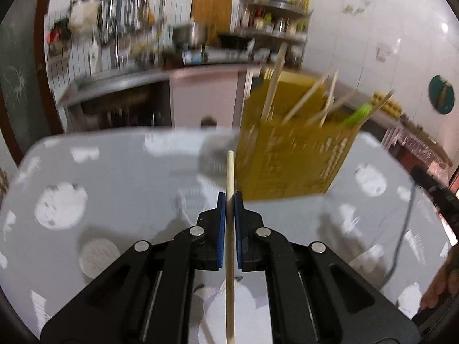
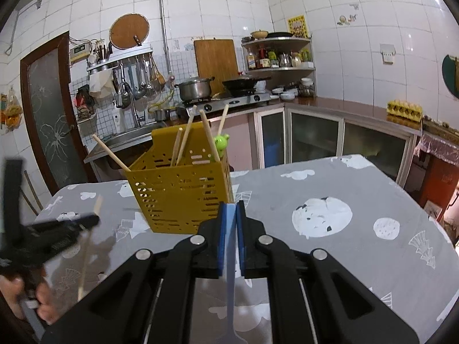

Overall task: Organize utensils
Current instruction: 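Carry the left tool's chopstick over the yellow holder while the right tool carries the spoon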

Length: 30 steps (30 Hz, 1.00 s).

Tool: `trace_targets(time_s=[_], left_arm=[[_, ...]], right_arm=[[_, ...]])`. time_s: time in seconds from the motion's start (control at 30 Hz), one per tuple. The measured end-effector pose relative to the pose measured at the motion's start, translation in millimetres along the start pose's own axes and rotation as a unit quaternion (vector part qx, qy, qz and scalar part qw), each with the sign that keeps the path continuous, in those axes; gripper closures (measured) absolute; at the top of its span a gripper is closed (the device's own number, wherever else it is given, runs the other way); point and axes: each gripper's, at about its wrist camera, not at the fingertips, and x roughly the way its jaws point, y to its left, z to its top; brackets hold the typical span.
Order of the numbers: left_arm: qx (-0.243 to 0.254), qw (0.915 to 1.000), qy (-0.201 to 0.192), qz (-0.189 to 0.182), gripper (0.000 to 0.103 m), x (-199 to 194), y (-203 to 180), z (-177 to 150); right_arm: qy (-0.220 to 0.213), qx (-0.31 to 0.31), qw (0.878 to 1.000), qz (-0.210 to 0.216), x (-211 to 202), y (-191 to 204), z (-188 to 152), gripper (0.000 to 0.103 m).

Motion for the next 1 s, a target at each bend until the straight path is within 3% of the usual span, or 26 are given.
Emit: trace_targets(time_s=[0.2,0.67,1.0], left_arm=[[-0.001,0.9967,-0.081,-0.003,0.099,-41.7,-3.0,15.8],[-0.006,0.9862,-0.163,-0.030,0.099,-85.0,-10.5,35.6],[0.005,0.9751,-0.217,-0.046,0.099,-101.3,-25.1,79.0]], right_arm=[[-0.015,-0.001,1.000,0.003,-5.9,2.3,4.1,0.096],[-0.061,-0.007,0.998,0.021,-27.6,7.0,29.5,0.096],[-0.102,-0.005,0.994,0.036,-41.8,5.7,79.1,0.096]])
